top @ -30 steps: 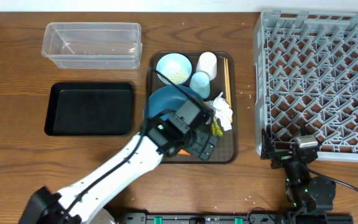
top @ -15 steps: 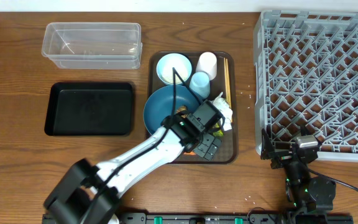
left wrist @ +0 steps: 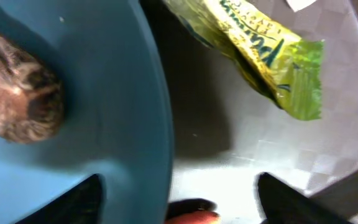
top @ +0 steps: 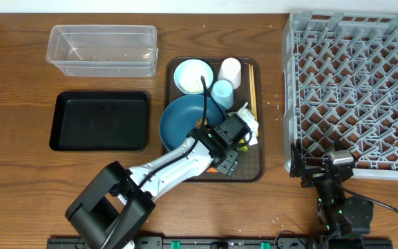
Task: Sort waste into correct bins and load items into the dishwasher rack
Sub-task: 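Close the left gripper on the blue plate's rim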
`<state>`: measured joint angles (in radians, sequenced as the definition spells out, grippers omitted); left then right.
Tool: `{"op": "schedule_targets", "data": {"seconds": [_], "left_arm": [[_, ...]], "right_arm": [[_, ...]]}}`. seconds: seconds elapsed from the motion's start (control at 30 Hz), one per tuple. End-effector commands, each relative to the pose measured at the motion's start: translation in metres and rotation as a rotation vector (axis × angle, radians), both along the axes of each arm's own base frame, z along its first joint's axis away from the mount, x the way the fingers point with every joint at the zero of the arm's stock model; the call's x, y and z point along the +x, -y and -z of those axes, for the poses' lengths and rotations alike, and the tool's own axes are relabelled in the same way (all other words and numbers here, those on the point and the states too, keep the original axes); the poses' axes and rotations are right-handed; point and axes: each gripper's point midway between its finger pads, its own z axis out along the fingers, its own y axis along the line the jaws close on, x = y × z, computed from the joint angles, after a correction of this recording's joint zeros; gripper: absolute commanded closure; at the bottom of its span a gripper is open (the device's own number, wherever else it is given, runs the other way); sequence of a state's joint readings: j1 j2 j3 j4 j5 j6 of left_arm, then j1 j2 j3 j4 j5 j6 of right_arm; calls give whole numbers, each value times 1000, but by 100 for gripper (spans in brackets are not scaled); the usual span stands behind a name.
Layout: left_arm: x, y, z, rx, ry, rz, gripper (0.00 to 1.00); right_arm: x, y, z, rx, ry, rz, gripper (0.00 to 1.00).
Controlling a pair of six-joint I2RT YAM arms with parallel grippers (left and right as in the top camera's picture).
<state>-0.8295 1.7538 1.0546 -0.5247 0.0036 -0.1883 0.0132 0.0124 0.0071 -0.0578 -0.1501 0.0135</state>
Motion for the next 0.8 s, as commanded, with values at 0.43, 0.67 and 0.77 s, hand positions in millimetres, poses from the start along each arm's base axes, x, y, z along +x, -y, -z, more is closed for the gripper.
{"op": "schedule_targets", "data": {"seconds": [0.43, 0.67, 0.77], "left_arm": [[11, -7, -3, 42, 57, -19, 51], [11, -7, -3, 42, 57, -19, 56], [11, -7, -4, 41, 58, -19, 60]], "right_arm": [[0, 3, 1, -11, 1, 10, 1], [0, 3, 1, -11, 1, 10, 1], [0, 3, 1, -11, 1, 10, 1]]}}
